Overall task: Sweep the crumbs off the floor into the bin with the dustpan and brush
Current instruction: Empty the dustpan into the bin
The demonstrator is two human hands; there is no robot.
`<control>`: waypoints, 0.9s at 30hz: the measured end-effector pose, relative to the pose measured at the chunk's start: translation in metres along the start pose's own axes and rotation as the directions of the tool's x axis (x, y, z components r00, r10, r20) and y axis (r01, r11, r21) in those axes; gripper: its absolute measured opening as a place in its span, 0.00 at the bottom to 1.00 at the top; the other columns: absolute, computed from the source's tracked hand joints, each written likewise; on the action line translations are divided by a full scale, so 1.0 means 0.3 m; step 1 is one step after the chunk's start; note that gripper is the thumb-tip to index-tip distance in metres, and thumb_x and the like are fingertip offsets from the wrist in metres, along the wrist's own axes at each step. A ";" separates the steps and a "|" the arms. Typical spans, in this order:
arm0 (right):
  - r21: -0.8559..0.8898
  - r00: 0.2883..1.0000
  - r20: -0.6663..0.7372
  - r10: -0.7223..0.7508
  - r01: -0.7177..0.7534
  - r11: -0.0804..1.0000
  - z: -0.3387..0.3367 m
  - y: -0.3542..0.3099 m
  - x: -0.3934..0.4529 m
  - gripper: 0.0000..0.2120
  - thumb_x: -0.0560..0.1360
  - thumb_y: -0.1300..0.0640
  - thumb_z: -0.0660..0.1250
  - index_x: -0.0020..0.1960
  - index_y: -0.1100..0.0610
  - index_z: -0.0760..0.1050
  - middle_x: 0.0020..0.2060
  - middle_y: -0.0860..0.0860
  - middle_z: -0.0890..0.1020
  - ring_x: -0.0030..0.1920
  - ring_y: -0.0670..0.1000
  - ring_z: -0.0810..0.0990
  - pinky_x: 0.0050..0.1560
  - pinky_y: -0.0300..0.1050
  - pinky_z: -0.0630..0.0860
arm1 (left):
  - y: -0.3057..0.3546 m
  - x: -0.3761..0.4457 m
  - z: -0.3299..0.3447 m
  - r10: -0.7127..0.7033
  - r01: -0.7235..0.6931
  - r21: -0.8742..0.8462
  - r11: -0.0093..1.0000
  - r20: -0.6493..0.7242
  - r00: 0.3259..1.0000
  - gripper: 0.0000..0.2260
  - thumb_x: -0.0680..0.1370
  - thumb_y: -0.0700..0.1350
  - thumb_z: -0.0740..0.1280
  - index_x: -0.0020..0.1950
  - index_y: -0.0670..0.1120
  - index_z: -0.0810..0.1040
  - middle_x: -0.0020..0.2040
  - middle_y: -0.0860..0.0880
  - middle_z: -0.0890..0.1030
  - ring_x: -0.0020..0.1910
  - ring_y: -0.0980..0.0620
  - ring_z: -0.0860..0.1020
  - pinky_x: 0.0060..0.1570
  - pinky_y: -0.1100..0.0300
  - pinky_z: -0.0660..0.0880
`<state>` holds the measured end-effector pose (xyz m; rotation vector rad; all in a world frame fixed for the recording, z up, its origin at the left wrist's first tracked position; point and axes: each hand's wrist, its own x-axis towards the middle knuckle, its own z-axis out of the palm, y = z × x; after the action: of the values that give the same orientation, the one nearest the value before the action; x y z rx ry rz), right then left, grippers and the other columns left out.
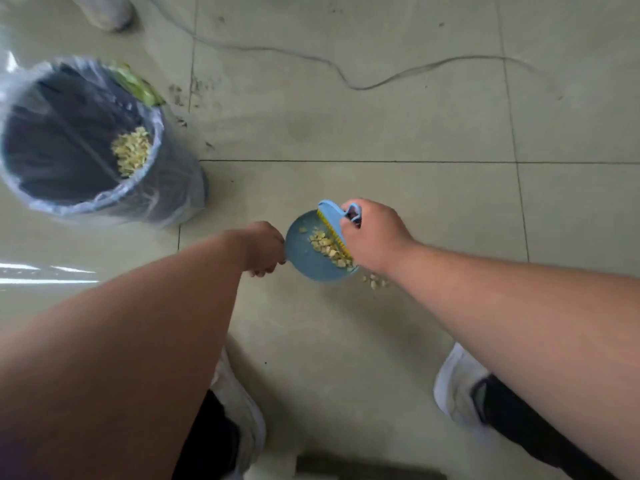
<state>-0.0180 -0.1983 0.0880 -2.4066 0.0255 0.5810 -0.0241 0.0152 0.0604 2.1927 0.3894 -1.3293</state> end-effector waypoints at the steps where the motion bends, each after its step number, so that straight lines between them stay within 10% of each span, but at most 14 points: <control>1: 0.018 1.000 -0.025 0.007 -0.006 1.000 -0.049 -0.032 0.008 0.08 0.78 0.55 0.63 0.49 0.57 0.79 0.40 0.53 0.84 0.43 0.57 0.80 0.45 0.47 0.76 | 0.019 -0.037 -0.030 0.006 -0.006 -0.006 1.000 -0.020 1.000 0.06 0.79 0.36 0.66 0.44 0.38 0.80 0.32 0.40 0.77 0.24 0.46 0.72 0.23 0.62 0.70; 14: 0.338 0.978 -0.186 -0.096 0.155 0.928 -0.436 -0.598 -0.006 0.15 0.66 0.50 0.67 0.45 0.58 0.82 0.41 0.55 0.87 0.40 0.58 0.87 0.44 0.61 0.85 | -0.021 -0.593 -0.569 0.015 -0.055 -0.140 0.989 -0.276 0.961 0.08 0.78 0.41 0.67 0.40 0.41 0.81 0.28 0.44 0.77 0.22 0.49 0.72 0.26 0.62 0.69; 27: 0.339 0.941 -0.054 -0.333 0.331 0.881 -0.002 -1.019 0.167 0.12 0.74 0.52 0.66 0.55 0.46 0.84 0.44 0.45 0.87 0.46 0.50 0.85 0.51 0.47 0.83 | -0.546 -0.612 -0.858 -0.065 0.051 -0.040 0.998 -0.553 0.831 0.10 0.75 0.43 0.65 0.40 0.37 0.80 0.34 0.42 0.80 0.30 0.44 0.75 0.28 0.59 0.75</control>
<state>0.0772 0.0481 0.2500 -2.0060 -0.2644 0.3843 -0.0063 0.3041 0.2680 2.5385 0.6867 -0.6748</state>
